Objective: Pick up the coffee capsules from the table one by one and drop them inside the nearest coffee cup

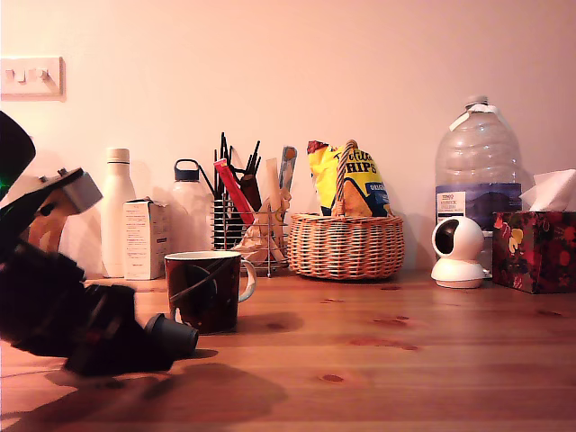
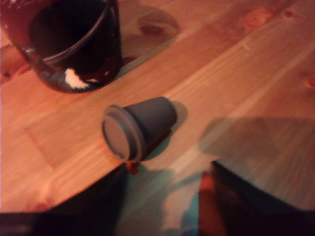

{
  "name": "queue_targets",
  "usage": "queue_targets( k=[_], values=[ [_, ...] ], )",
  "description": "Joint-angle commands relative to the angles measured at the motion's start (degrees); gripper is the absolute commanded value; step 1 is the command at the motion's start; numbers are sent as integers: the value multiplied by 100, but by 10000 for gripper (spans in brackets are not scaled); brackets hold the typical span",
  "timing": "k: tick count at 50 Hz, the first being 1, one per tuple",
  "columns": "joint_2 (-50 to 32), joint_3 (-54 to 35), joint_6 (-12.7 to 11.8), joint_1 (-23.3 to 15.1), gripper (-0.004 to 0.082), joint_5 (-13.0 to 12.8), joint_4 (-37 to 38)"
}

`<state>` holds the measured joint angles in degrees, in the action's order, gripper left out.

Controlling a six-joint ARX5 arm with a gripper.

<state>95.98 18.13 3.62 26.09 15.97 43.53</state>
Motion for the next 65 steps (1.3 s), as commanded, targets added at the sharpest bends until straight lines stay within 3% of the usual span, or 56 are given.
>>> queue_targets(
  k=[1, 6, 22, 37, 44, 54, 65],
  values=[
    [-79, 0, -264, -31, 793, -162, 4],
    [-79, 0, -522, -31, 793, -256, 11],
    [-79, 0, -765, -31, 793, -297, 249],
    [-79, 2, -1161, 17, 793, -302, 442],
    [-79, 66, -1375, 96, 793, -439, 444],
    [-79, 219, -1493, 216, 793, -573, 365],
    [-79, 531, -1766, 315, 792, -931, -363]
  ],
)
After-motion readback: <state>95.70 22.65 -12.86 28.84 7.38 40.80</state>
